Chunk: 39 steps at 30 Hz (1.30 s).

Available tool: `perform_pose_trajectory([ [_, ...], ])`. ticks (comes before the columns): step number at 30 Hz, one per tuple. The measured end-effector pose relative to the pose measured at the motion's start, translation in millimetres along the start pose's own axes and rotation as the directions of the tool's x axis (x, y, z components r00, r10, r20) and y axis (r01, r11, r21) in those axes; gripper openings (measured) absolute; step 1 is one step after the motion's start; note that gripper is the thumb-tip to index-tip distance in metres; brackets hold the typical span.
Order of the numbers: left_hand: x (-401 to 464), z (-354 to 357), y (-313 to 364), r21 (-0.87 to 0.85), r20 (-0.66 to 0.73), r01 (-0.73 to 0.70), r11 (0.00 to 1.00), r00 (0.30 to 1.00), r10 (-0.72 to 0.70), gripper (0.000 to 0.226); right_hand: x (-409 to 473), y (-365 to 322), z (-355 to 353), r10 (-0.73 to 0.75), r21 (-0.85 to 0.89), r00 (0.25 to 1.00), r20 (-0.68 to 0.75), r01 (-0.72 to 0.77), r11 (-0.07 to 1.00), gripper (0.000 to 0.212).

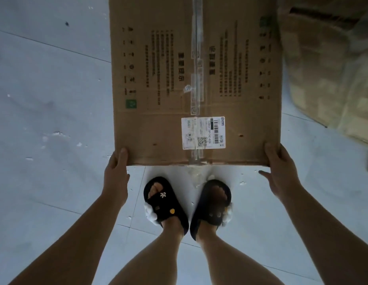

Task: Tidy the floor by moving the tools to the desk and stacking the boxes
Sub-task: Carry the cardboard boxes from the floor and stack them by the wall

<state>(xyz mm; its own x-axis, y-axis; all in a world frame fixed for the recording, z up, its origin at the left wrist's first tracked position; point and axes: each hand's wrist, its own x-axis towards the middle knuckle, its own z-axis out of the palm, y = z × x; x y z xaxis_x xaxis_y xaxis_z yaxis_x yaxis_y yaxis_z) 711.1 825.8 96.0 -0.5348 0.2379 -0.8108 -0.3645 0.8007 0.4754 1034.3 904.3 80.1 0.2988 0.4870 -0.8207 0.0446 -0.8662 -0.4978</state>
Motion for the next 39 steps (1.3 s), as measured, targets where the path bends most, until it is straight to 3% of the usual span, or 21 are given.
perform_pose_trajectory([
  [4, -51, -29, 38, -0.064, -0.105, -0.053, 0.997, 0.993, 0.046, 0.043, -61, -44, -2, -0.06, 0.053, 0.998, 0.014, 0.059, 0.997, 0.04],
  [8, -115, -67, 88, -0.232, -0.174, -0.073, 0.97, 0.984, 0.033, 0.027, -127, -105, 4, -0.139, 0.088, 0.988, 0.067, 0.133, 0.987, 0.02],
  [16, -247, -160, 144, -0.361, -0.337, -0.061, 0.931, 0.939, -0.07, 0.019, -270, -197, 10, -0.229, -0.094, 0.956, 0.184, 0.249, 0.964, 0.027],
  [23, -403, -249, 133, -0.502, -0.415, -0.116, 0.857, 0.902, -0.121, 0.015, -414, -230, -22, -0.288, -0.222, 0.892, 0.349, 0.377, 0.899, 0.021],
  [27, -490, -280, 92, -0.624, -0.476, -0.183, 0.759, 0.86, -0.183, 0.016, -483, -243, -37, -0.299, -0.245, 0.808, 0.507, 0.468, 0.849, 0.016],
  [30, -547, -296, 64, -0.704, -0.533, -0.269, 0.658, 0.811, -0.239, 0.017, -529, -242, -45, -0.311, -0.298, 0.683, 0.661, 0.619, 0.726, 0.036],
  [32, -578, -307, 44, -0.735, -0.573, -0.332, 0.591, 0.77, -0.28, 0.018, -560, -240, -40, -0.299, -0.303, 0.61, 0.734, 0.688, 0.659, 0.033],
  [36, -622, -330, -10, -0.78, -0.605, -0.411, 0.472, 0.687, -0.402, 0.016, -620, -216, -8, -0.225, -0.299, 0.573, 0.788, 0.675, 0.674, 0.034],
  [39, -649, -349, -52, -0.79, -0.613, -0.483, 0.378, 0.618, -0.492, 0.018, -660, -181, 14, -0.163, -0.268, 0.462, 0.872, 0.729, 0.63, 0.028],
])
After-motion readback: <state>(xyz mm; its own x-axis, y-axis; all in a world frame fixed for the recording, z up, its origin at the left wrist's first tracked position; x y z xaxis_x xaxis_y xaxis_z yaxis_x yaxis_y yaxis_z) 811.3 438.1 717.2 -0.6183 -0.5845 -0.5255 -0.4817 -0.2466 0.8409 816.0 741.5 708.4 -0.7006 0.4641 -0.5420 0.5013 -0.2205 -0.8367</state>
